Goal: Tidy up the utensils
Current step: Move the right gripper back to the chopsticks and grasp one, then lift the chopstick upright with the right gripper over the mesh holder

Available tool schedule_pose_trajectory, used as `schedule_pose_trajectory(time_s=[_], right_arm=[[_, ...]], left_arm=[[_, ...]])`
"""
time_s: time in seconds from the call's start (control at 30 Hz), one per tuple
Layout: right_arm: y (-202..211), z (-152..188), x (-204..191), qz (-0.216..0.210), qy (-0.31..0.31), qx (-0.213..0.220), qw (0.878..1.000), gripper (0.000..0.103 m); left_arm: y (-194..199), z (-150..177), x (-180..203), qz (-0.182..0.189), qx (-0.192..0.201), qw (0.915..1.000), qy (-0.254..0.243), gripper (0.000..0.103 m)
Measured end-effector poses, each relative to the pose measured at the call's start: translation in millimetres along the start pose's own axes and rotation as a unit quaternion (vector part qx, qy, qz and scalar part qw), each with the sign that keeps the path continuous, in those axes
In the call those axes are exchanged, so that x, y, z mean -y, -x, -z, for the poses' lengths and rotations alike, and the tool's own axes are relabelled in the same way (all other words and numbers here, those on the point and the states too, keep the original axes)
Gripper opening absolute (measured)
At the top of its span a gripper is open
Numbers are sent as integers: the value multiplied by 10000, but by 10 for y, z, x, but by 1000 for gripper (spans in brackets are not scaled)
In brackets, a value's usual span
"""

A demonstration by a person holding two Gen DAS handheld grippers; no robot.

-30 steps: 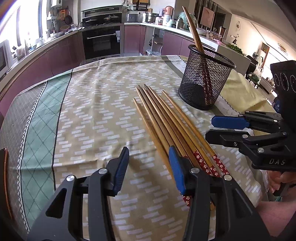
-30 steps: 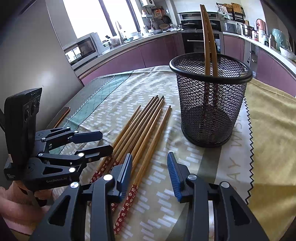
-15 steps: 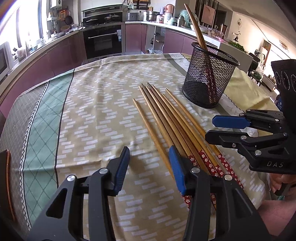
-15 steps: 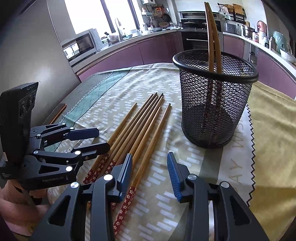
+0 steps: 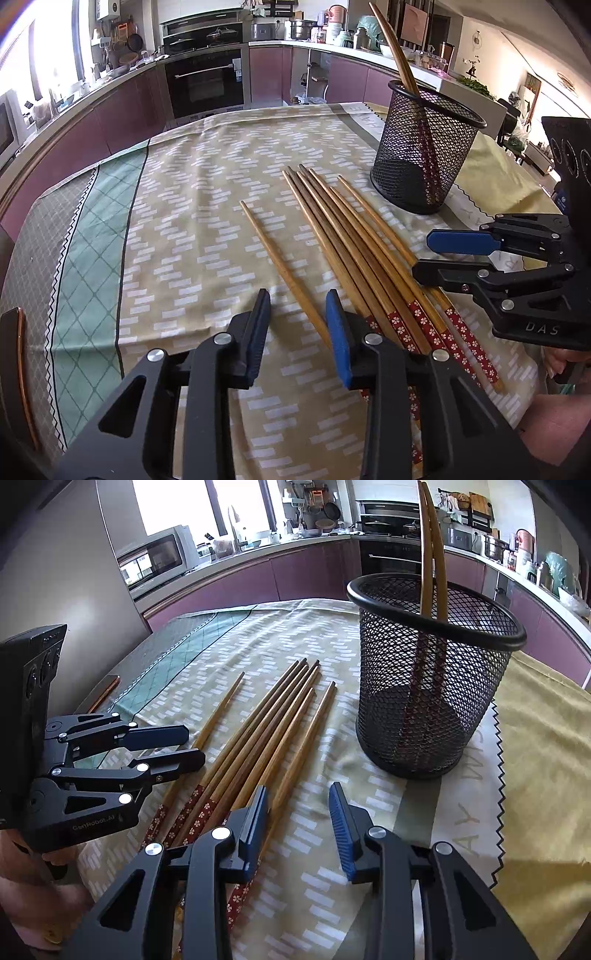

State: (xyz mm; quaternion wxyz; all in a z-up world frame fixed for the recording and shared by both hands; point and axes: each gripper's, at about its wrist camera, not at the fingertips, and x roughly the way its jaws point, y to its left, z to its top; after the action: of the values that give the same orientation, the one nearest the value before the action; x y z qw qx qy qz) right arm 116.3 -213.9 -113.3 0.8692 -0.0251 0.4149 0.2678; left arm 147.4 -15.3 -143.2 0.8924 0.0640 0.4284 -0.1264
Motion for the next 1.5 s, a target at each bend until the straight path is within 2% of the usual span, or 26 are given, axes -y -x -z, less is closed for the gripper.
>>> schedule_pose_trajectory(time_s=[0.2, 0.53, 0.77, 0.9, 1.1, 1.37, 1.5], right_arm=[[-83, -83, -60, 93, 37, -26, 9999, 31], [-126, -126, -15, 80, -149, -28, 9999, 13], [-89, -93, 87, -86, -458, 39, 9989, 6], [-25, -66, 140, -207, -558, 123, 9981, 6], [68, -42, 77, -434, -372, 214, 9981, 6], [17, -45, -20, -488, -110, 10, 9987, 6], [-22, -40, -6, -427, -65, -118, 9990, 8]], left_arm=[[-17, -25, -22, 22, 22, 10000, 55, 29], [-18, -26, -92, 42, 34, 9998, 206, 20], [4, -9, -141, 87, 57, 9991, 408, 15], [41, 8, -163, 59, 87, 9987, 499, 11], [109, 40, -166, 147, 120, 9984, 528, 7], [254, 90, -37, 487, 244, 9981, 275, 6], [207, 109, 41, 526, 156, 9984, 110, 6]])
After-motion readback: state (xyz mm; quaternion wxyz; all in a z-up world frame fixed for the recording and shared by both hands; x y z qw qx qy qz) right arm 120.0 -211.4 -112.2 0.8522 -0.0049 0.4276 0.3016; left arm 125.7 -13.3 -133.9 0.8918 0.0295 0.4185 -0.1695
